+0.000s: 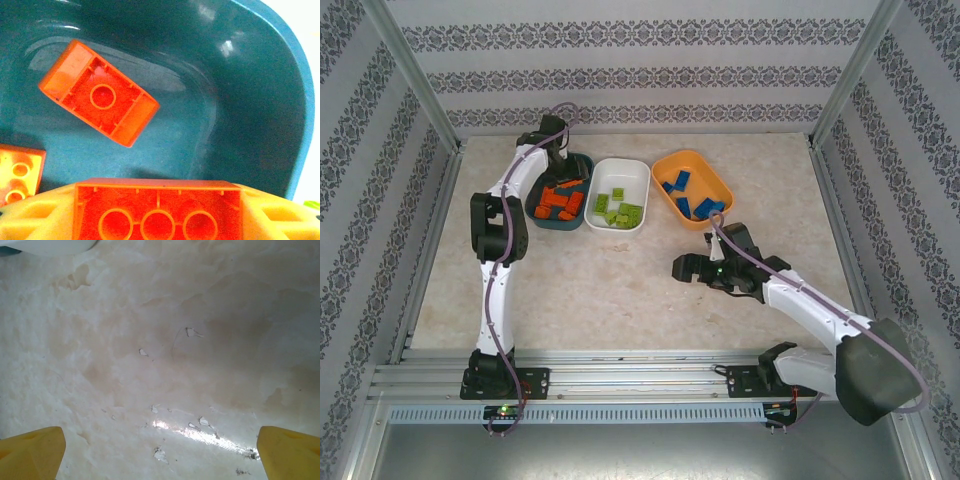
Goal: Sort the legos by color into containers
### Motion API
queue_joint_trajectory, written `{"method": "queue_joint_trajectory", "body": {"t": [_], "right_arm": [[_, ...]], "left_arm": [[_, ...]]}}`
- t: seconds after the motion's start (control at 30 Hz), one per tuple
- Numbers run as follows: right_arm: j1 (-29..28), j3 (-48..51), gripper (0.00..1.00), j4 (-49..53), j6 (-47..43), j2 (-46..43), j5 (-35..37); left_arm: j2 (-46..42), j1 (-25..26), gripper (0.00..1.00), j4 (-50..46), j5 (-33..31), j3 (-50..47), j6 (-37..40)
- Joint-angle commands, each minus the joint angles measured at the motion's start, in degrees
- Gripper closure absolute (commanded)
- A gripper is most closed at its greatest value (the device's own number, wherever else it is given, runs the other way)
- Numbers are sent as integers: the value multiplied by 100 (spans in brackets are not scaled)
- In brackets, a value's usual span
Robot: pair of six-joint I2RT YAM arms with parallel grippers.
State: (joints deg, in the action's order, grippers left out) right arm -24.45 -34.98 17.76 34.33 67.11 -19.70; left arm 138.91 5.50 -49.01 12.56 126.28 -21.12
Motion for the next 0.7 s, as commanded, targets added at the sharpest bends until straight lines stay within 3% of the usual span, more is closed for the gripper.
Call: {"method": "queue_joint_trajectory", "body": {"t": [0.0,0.1,0.17,0.2,0.4,0.67], "right_arm": [[-91,-266,2,-212,0,188,-104],[-137,-324,2,-247,12,292,-96],[-158,-347,2,-250,10,321,-79],[-182,-351,2,-248,18,320,-71],[-252,-352,2,-152,17,196,9],[-336,-334,2,-25,120,-97,73]], "left_arm": [[136,-66,34,-268,-135,204,156],[154,-58,25,-253,-179,189,161],[145,-62,3,-254,-201,178,170],[141,-60,0,-273,-201,171,171],[-129,-63,0,-305,-220,28,180],[-1147,-24,0,57,-41,-817,58]]}}
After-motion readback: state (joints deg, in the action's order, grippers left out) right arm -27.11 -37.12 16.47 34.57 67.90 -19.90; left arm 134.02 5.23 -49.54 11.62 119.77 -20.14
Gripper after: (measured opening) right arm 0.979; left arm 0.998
